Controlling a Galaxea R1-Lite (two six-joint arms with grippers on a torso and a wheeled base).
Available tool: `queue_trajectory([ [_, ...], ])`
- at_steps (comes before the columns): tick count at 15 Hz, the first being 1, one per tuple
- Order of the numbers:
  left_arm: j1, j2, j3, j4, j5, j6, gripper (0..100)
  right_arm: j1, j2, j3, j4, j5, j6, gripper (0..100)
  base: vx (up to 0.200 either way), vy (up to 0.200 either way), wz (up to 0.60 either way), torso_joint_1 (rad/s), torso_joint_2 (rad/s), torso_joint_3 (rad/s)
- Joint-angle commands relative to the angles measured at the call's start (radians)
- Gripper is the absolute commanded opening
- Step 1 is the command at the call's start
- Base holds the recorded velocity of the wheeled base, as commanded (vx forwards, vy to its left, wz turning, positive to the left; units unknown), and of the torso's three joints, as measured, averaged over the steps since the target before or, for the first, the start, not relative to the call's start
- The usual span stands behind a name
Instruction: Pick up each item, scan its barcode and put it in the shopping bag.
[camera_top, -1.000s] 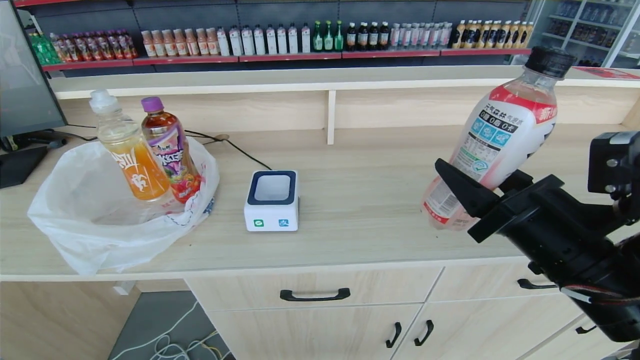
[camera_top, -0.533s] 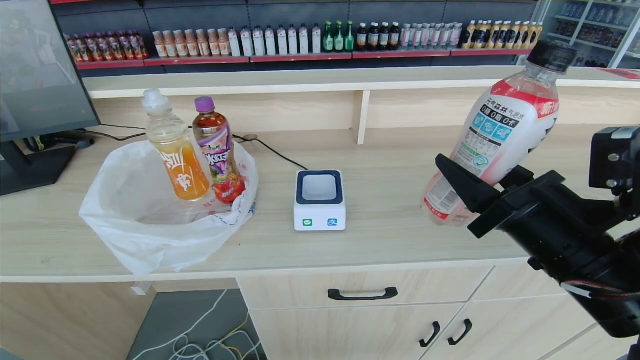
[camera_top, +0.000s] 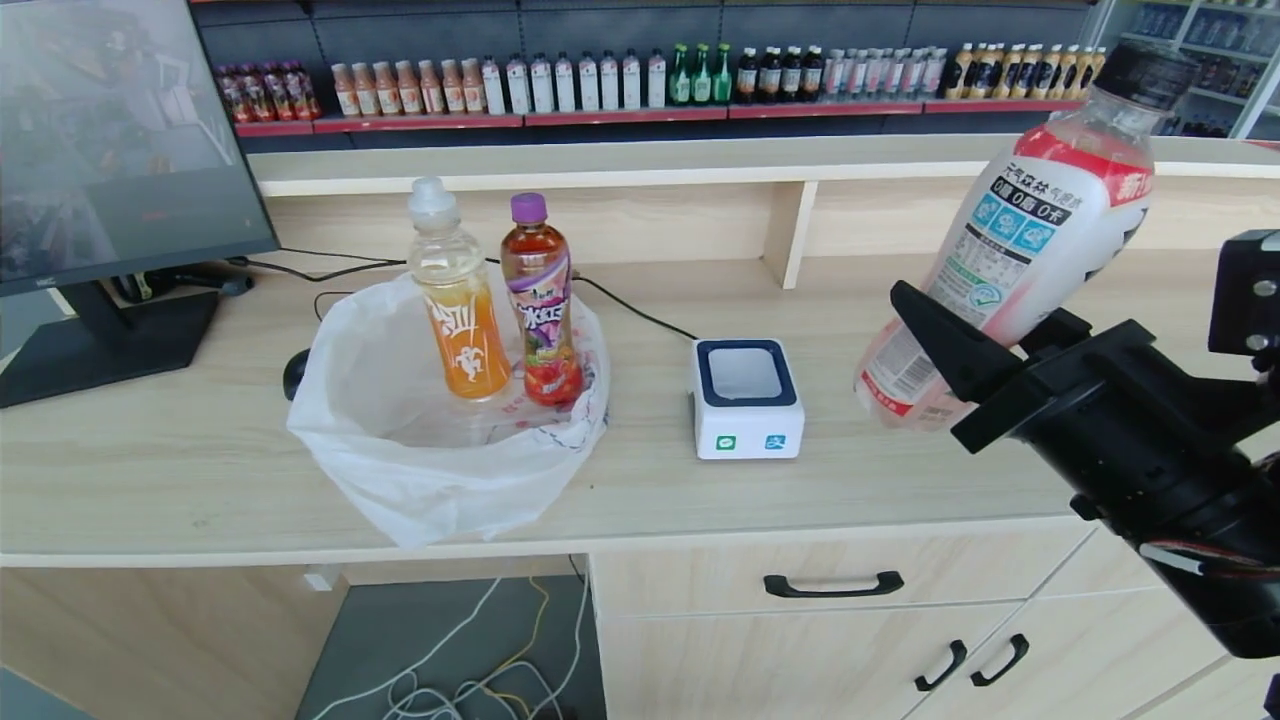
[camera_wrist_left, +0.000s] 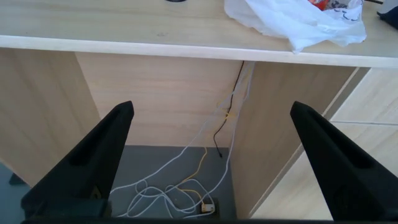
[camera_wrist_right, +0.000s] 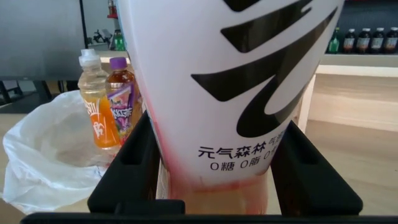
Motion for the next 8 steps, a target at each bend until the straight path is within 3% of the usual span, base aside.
queue_trajectory([
  [1,0.000,0.000,0.000,0.000,0.000,0.002,100,-0.015,-0.009,0.026,-0.002,0.000,0.000,0,0.000,0.200,0.00,0.002,0.00,0.002],
  [2,0.000,0.000,0.000,0.000,0.000,0.002,100,-0.015,-0.011,0.046,-0.002,0.000,0.000,0,0.000,0.200,0.00,0.002,0.00,-0.002],
  [8,0.000,0.000,0.000,-0.001,0.000,0.003,100,-0.017,0.006,0.018,-0.002,0.000,-0.017,0,0.000,0.000,0.00,0.000,0.00,0.000],
])
